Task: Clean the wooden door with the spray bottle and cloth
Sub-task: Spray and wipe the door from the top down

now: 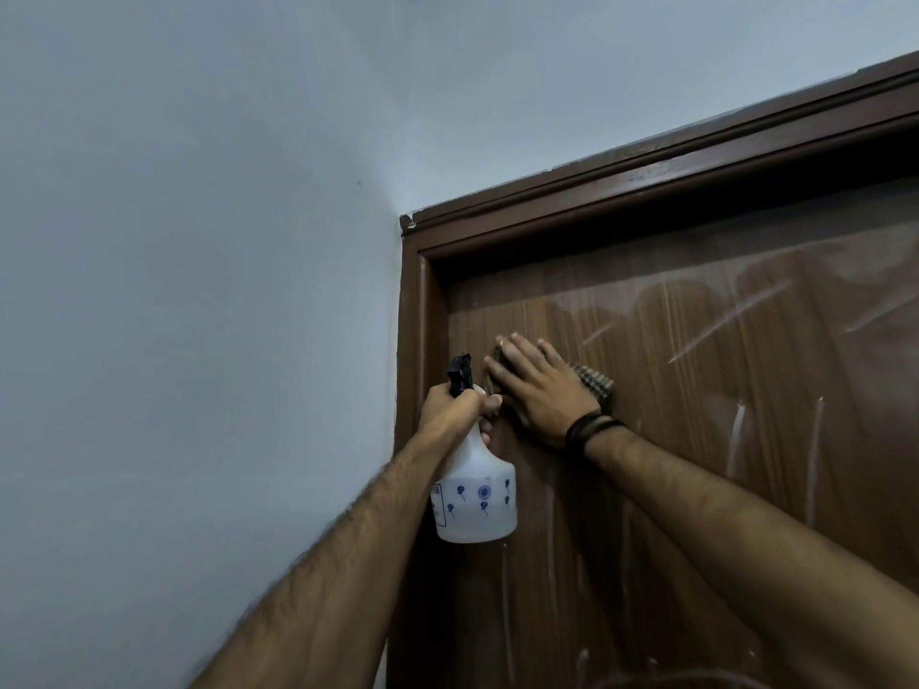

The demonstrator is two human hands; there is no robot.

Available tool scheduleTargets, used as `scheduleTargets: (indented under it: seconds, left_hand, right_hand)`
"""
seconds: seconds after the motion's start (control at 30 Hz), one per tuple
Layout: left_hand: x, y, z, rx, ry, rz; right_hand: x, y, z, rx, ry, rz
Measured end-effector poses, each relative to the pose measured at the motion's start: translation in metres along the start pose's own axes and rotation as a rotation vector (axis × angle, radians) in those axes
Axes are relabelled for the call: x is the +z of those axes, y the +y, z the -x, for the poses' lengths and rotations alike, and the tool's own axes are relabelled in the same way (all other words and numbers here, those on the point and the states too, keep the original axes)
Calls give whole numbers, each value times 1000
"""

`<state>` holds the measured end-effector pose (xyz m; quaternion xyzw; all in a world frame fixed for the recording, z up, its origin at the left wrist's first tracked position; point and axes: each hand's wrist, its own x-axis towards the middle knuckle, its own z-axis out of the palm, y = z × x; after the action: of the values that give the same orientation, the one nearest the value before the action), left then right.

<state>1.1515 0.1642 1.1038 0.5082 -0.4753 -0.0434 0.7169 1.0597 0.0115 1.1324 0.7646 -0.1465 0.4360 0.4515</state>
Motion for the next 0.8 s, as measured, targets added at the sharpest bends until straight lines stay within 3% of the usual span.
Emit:
scheduleTargets:
  seconds: [0.1,0.17,0.27,0.43,0.63,0.8]
  left_hand:
    - [-1,4,-2,6,11,6]
    - [-3,6,-3,-6,7,13]
    - [-8,12,-8,-2,19,28]
    - [-8,15,-8,6,42,15]
    - [-4,5,-3,-64,24,-11]
    - [0,6,-2,-31,-74,-12]
  right_hand:
    - [-27,24,-51,257,23,-25]
    - [-35,34,-74,328,19,-44]
    - [-29,28,-80,270,7,-26]
    - [4,-1,-38,-97,-13,42]
    - [-1,29,-12,295,176,-44]
    - [3,34,-1,229,226,-50]
